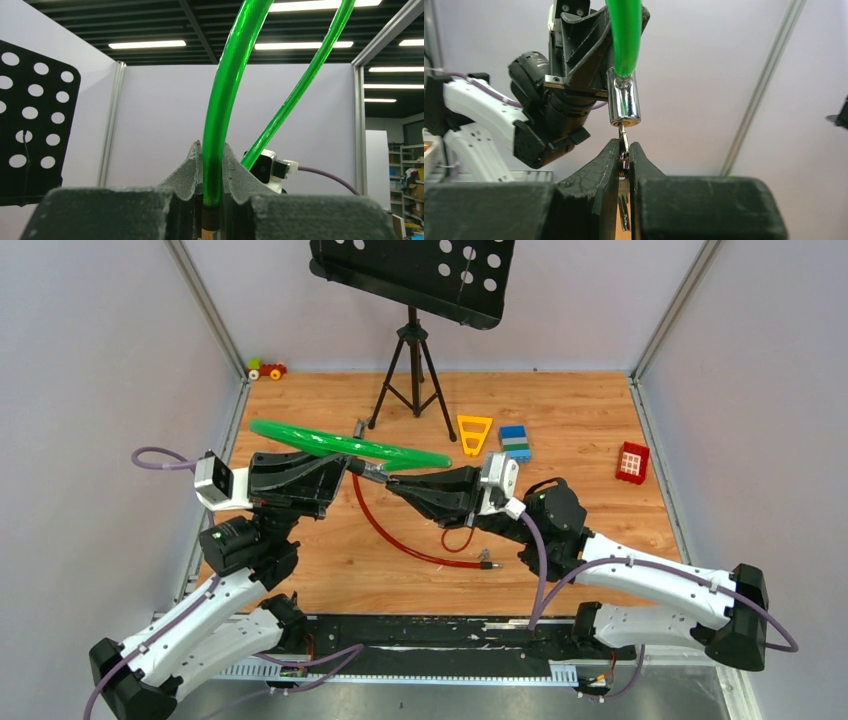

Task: Lock with the key
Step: Lock the lock.

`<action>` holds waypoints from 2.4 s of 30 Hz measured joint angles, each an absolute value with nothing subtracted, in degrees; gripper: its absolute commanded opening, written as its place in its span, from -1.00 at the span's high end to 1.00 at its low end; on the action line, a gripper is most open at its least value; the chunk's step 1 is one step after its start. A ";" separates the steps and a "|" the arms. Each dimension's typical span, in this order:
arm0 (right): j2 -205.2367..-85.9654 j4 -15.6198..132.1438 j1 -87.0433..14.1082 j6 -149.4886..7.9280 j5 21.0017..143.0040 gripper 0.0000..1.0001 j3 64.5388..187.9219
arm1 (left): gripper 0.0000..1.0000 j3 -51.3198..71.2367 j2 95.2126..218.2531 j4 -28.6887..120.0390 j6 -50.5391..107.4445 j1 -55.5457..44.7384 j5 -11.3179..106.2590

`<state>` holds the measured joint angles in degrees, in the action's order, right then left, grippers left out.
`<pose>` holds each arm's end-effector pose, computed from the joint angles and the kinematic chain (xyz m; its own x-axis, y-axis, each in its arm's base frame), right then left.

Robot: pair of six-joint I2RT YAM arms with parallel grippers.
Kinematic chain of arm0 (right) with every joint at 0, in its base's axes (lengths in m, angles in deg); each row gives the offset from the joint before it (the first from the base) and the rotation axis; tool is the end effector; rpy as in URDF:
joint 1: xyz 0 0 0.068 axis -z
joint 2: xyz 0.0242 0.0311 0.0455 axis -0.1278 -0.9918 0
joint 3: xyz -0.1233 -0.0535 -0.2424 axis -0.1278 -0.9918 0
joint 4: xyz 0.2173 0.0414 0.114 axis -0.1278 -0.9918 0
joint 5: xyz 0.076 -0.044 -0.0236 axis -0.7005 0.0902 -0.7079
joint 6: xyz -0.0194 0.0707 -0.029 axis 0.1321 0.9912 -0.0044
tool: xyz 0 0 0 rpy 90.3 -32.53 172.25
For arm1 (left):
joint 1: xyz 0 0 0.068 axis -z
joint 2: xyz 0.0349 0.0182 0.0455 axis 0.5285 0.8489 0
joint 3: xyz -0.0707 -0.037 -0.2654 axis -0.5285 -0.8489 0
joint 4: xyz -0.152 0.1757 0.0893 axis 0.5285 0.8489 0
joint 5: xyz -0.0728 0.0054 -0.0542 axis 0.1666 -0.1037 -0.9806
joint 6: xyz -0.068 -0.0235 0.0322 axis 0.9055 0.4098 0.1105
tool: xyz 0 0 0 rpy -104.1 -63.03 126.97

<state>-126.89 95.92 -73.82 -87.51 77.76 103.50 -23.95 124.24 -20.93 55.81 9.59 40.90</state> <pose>0.0902 0.2420 0.4375 0.3492 0.3799 -0.8566 -0.9238 0.2930 -0.2466 0.0785 -0.0924 0.4627 0.0687 -0.8718 -0.4850 0.9867 0.1311 -0.0958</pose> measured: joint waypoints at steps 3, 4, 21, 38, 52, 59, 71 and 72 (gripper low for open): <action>-126.93 96.09 -71.57 -81.21 74.81 1.00 103.59 | 1.00 -23.69 124.48 -20.91 55.81 9.59 40.55; -127.00 96.29 -70.96 -79.40 73.98 1.00 103.59 | 1.00 -23.60 124.59 -20.88 55.81 9.59 40.49; -128.90 99.39 -76.09 -99.24 81.85 1.00 103.65 | 1.00 -23.47 123.59 -19.14 55.96 9.53 43.50; -142.78 115.22 -89.73 -152.03 108.65 1.00 108.53 | 1.00 -23.25 120.02 -14.28 55.75 9.20 52.25; -150.41 123.26 -91.57 -171.74 118.18 1.00 112.88 | 1.00 -22.27 118.49 -8.19 55.35 9.20 56.29; -149.64 121.99 -92.05 -169.69 119.18 1.00 112.44 | 1.00 -22.27 118.49 -7.31 55.33 9.20 56.38; -128.86 79.13 -88.55 -128.58 97.22 1.00 114.54 | 1.00 -22.57 121.40 -16.78 55.51 9.59 44.09; -128.27 77.62 -87.83 -125.84 95.10 1.00 114.74 | 1.00 -22.75 121.99 -18.50 55.66 9.59 42.67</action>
<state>-128.27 77.62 -87.83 -125.84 95.10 114.74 -22.75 121.99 -18.50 55.66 9.59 42.67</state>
